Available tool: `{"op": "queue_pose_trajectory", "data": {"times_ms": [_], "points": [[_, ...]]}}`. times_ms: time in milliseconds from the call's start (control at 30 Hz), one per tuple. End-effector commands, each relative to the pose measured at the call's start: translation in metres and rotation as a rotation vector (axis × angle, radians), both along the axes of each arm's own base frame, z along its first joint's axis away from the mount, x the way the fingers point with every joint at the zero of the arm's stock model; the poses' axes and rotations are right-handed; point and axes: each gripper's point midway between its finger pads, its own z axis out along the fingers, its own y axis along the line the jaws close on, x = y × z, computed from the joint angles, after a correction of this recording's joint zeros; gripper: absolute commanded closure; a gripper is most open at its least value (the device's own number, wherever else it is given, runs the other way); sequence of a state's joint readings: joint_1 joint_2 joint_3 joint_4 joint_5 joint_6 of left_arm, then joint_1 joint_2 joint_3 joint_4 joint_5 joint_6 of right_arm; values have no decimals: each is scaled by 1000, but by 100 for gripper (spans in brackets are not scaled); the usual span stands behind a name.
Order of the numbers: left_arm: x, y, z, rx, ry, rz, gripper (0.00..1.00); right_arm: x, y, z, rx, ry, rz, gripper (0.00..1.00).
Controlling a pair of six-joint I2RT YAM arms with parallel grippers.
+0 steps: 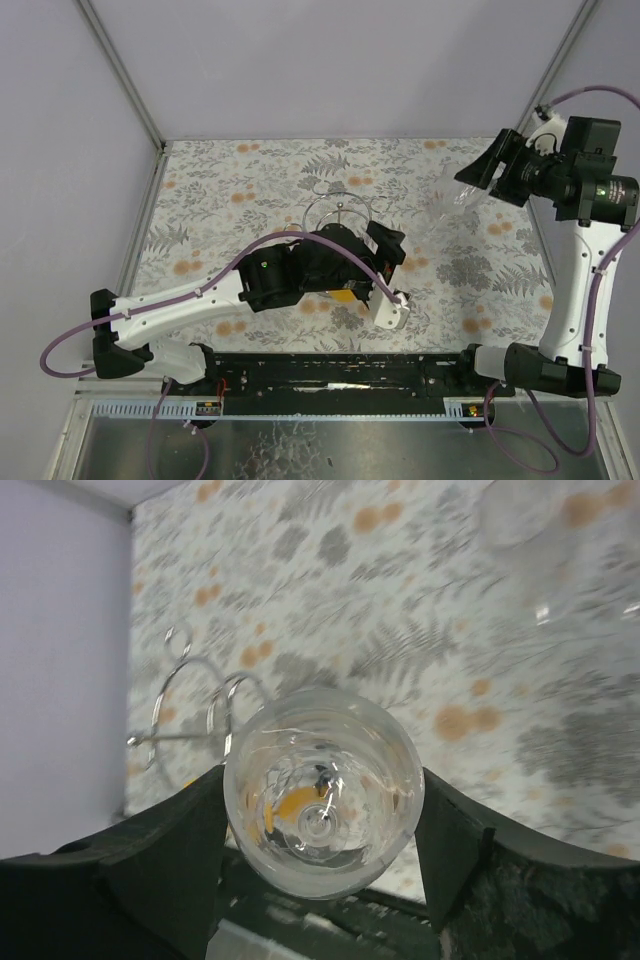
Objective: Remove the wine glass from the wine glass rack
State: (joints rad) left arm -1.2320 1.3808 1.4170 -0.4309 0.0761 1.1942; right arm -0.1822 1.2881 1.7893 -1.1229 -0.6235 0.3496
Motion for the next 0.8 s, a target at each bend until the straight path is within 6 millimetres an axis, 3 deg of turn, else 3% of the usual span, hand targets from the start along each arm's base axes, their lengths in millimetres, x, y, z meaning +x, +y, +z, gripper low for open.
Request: {"op": "queue_pose_trajectory", "data": {"times_ms": [0,200,300,633,767], "points": [[8,-2,35,-149,39,91,19,16,-57,19,-278,-106,-234,63],[35,-6,66,-292,259,288,21,34,-118,9,-520,-216,-470,63],[55,-1,80,-361,403,374,23,40,-135,-16,-585,-241,-539,64],[74,19,99,-465,578,474,26,64,-161,-63,-673,-399,-655,65],[92,33,105,-518,653,534,26,68,-165,-85,-704,-461,-664,65]]}}
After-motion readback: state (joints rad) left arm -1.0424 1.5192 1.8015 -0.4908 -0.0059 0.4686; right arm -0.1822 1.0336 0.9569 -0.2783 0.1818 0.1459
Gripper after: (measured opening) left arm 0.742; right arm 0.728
